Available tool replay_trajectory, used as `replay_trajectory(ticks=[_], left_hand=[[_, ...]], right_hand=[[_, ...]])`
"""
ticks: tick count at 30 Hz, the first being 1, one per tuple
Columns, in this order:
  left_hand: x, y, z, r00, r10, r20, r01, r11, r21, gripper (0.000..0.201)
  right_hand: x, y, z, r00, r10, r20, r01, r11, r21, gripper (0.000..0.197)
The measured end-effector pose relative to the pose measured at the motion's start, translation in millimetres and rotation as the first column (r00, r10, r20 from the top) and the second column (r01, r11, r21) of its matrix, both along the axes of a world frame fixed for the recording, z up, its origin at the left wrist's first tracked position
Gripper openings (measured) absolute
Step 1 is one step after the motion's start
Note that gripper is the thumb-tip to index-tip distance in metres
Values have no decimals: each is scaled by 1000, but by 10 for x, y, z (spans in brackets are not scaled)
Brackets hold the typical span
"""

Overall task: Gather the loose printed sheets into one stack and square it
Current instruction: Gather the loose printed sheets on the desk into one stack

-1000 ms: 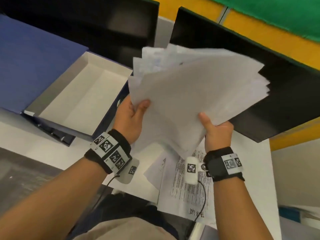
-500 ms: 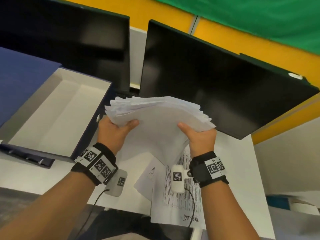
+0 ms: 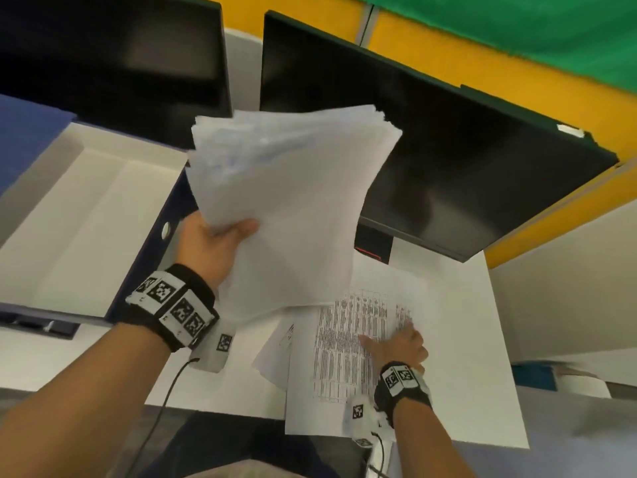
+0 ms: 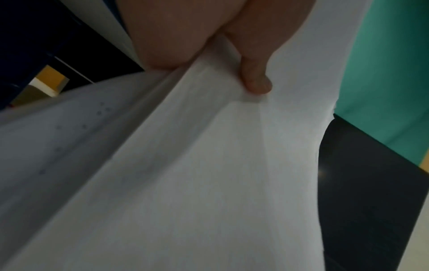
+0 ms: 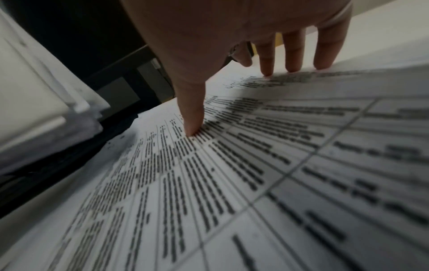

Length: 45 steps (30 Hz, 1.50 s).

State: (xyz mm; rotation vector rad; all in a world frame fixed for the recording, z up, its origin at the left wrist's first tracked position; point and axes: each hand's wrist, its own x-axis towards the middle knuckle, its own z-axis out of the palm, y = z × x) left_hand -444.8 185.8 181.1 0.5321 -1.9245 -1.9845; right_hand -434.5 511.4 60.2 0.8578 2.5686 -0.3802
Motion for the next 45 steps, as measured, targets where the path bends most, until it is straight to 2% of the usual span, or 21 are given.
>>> replay_trajectory(ticks=[3, 5, 10, 15, 17, 21, 22, 30, 34, 37, 40, 41, 43, 44, 45], left_hand=[[20, 20, -11, 999, 19, 29, -21, 996, 90, 27], [55, 56, 5, 1000, 12, 16, -14, 990, 140, 26], [65, 91, 12, 999, -33, -4, 33, 986, 166, 28], [45, 51, 2, 999, -37, 6, 35, 984, 173, 37], [52, 32, -4, 999, -47, -1, 47, 984, 173, 38], [57, 26, -19, 999, -45, -6, 46, 983, 178, 33], [56, 30, -22, 999, -44, -6, 44, 983, 179, 32], [30, 54, -60, 1000, -31, -3, 31, 986, 162, 35], [12, 83, -91, 998, -58, 5, 57, 985, 162, 35], [4, 62, -185, 996, -66, 52, 58, 989, 138, 37], [-16, 31, -357, 988, -65, 140, 52, 994, 92, 40], [-18, 27, -448, 980, -60, 190, 47, 996, 73, 40], [-19, 36, -629, 945, -42, 325, 26, 998, 53, 40], [-18, 49, -708, 920, -38, 391, 19, 999, 50, 41], [-9, 64, -786, 897, -45, 439, 32, 999, 37, 41]], right_hand=[[6, -77, -25, 998, 70, 5, -70, 997, 26, 122], [-36, -146, -18, 998, 66, -12, -66, 997, -40, 114], [-145, -294, 39, 998, -55, 4, 54, 973, -226, 81], [-135, -136, 48, 983, -174, -58, 157, 962, -222, 49], [-123, 13, 62, 977, -199, -82, 186, 972, -144, 51], [-90, 47, 42, 988, -151, -20, 150, 988, -25, 93], [-83, 14, 36, 991, -137, -14, 136, 991, -16, 99], [-94, -49, 19, 993, -100, -66, 101, 995, 15, 96], [-90, -50, 38, 981, -126, -149, 117, 991, -70, 85], [-78, 4, 101, 943, -161, -290, 104, 974, -202, 63], [-90, 69, 197, 898, -243, -366, 146, 951, -273, 62], [-95, 90, 230, 892, -256, -372, 158, 949, -273, 58], [-114, 131, 282, 910, -219, -353, 139, 961, -238, 34], [-114, 137, 316, 926, -189, -327, 119, 967, -225, 28], [-115, 144, 333, 946, -169, -278, 107, 968, -225, 32]])
